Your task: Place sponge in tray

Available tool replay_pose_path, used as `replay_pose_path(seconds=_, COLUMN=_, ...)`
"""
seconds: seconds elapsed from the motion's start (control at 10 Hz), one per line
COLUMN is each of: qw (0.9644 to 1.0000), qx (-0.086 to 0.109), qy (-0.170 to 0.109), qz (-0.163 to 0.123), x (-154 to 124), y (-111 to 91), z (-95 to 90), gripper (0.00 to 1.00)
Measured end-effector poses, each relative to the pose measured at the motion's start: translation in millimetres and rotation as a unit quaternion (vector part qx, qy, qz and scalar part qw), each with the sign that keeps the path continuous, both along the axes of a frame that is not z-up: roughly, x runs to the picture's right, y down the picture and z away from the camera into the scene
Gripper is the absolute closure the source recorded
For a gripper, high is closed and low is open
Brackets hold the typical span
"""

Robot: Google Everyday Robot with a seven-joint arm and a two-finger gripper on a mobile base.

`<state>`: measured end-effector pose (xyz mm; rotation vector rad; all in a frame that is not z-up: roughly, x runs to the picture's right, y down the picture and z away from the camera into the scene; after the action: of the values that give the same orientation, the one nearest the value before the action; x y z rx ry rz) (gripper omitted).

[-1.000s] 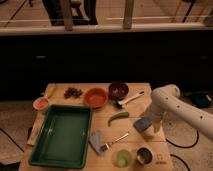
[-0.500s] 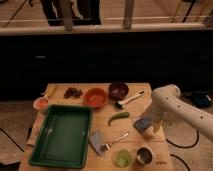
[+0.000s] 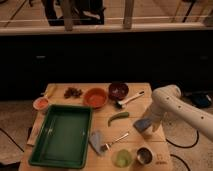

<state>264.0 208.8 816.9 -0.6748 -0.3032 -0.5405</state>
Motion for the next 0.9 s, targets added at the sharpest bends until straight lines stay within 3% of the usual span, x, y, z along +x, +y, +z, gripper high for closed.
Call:
replay_pose_path(seconds=0.5, qw=1.0, qx=0.004, qy=-0.003, qz=-0.002, x=0, y=-3, z=-7.5, gripper=0.54)
replay_pose_path(seconds=0.8, qw=0.9999, qx=0.012, qy=-0.006, qz=-0.006, x=-5, y=-16, z=-29.1, gripper=0.8)
replay_pose_path(seconds=0.9, qw=0.9999, qx=0.012, qy=-0.006, qz=-0.007, x=-6, y=-16, z=-31.8, gripper=0.85)
